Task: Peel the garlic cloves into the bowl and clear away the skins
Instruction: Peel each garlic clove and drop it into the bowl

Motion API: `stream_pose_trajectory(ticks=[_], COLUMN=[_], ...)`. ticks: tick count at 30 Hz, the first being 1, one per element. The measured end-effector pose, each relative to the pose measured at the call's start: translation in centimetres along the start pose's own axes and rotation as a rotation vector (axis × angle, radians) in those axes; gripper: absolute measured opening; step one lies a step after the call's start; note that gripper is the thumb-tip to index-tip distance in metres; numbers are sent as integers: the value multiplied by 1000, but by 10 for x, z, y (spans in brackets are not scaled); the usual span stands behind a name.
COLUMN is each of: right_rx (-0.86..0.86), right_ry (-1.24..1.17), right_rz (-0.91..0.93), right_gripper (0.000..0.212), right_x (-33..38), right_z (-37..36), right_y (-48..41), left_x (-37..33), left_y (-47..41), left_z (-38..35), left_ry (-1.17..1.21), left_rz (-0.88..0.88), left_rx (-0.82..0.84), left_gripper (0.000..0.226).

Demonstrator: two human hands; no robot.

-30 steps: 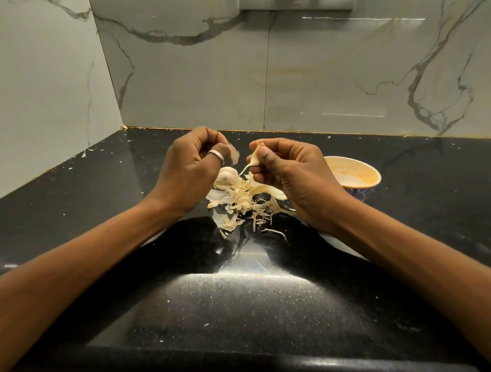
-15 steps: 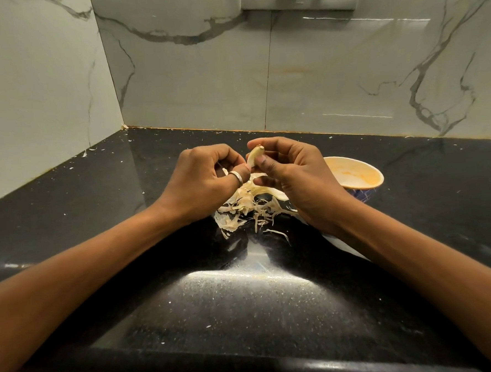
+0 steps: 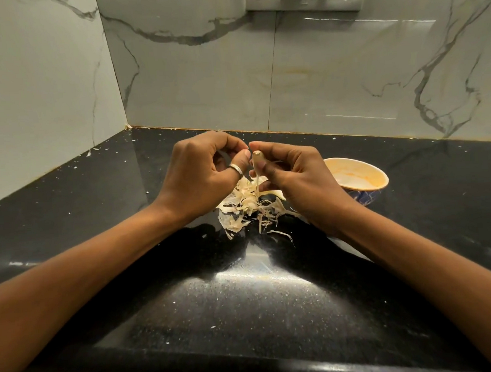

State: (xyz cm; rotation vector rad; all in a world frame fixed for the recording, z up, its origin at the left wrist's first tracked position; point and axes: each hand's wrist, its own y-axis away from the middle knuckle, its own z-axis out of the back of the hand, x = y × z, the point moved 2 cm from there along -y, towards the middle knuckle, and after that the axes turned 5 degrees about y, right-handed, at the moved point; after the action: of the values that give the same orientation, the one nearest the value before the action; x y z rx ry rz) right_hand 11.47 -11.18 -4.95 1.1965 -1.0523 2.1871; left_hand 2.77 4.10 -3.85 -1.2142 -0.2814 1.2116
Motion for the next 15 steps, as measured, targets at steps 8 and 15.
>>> stream_pose_trajectory(ticks=[8, 15], right_rx=[-7, 17], right_ry=[123, 153], right_rz=[52, 64], right_gripper=[38, 40], right_x=[-2, -1], right_z=[-2, -2], right_y=[-1, 1], left_x=[3, 3], left_y=[0, 2], left_z=[-2, -2], left_ry=[-63, -97], left_rz=[-123, -157], left_rx=[43, 49], left_gripper=[13, 11])
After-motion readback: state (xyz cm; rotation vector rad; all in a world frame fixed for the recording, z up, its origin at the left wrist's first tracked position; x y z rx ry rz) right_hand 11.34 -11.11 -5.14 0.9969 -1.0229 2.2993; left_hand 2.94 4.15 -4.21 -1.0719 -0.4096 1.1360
